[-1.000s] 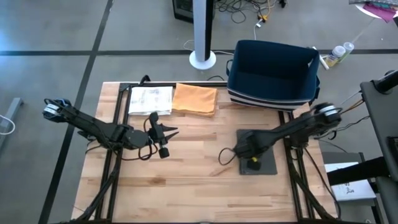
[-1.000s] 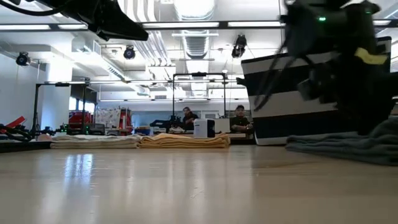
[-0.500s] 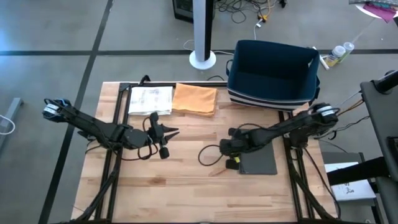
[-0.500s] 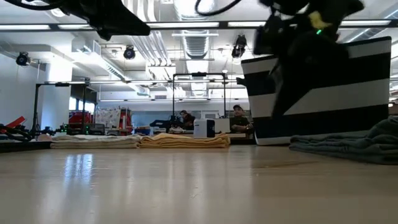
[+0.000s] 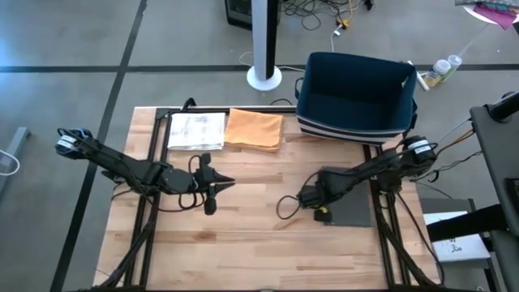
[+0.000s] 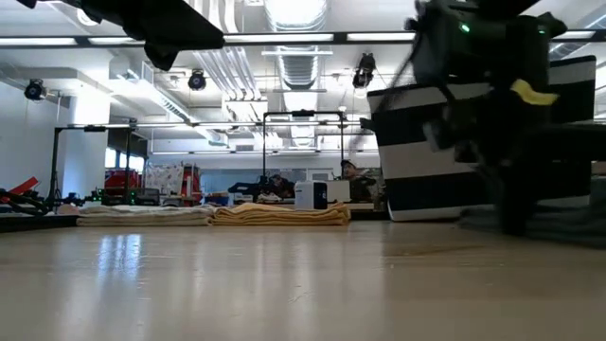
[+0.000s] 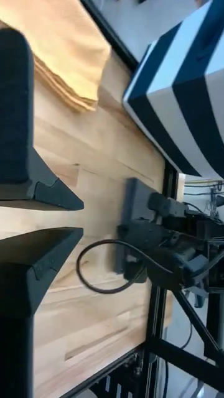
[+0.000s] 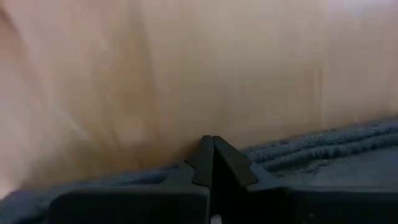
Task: Fold towel
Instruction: Fold the black towel, then stack the yellow towel on the white towel
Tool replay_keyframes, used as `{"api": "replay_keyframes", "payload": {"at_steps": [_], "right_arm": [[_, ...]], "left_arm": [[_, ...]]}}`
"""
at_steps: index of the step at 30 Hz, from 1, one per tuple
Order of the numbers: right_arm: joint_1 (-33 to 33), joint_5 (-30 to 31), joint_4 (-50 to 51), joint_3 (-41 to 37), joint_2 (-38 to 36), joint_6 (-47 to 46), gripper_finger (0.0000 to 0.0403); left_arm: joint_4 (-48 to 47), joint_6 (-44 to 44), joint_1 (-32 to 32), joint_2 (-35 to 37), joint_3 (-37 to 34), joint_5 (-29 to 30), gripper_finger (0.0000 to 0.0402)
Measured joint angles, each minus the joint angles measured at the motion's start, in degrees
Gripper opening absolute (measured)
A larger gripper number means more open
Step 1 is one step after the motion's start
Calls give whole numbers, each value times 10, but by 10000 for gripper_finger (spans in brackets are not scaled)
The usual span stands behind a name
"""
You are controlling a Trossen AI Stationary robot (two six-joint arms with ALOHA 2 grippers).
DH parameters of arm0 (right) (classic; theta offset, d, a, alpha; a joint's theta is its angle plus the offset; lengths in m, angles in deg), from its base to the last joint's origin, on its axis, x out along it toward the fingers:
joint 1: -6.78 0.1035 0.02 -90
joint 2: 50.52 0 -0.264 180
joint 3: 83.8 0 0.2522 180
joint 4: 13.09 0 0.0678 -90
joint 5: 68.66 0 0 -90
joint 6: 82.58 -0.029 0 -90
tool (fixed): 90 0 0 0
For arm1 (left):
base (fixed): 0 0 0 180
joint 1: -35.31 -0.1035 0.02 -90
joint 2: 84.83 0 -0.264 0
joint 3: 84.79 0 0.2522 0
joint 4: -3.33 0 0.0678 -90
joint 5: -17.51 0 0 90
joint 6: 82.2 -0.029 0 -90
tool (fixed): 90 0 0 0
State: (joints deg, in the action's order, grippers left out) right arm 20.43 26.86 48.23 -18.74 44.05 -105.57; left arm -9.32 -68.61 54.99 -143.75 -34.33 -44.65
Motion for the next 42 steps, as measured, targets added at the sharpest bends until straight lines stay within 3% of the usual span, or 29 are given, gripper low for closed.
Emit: {"api": "replay_keyframes", "payload": {"at_steps": [6, 27, 36, 42], "right_arm": [[3, -1, 10, -26, -26, -29, 0], [88, 73, -117, 64, -52, -97, 0], [133, 187, -302, 77, -52, -73, 0], [117, 251, -430, 81, -13, -63, 0]], "left_arm": [[-1, 20, 0, -5, -1, 0, 47], [5, 20, 0, -8, -1, 0, 38], [6, 20, 0, -8, -1, 0, 38], [6, 20, 0, -8, -1, 0, 38]]}}
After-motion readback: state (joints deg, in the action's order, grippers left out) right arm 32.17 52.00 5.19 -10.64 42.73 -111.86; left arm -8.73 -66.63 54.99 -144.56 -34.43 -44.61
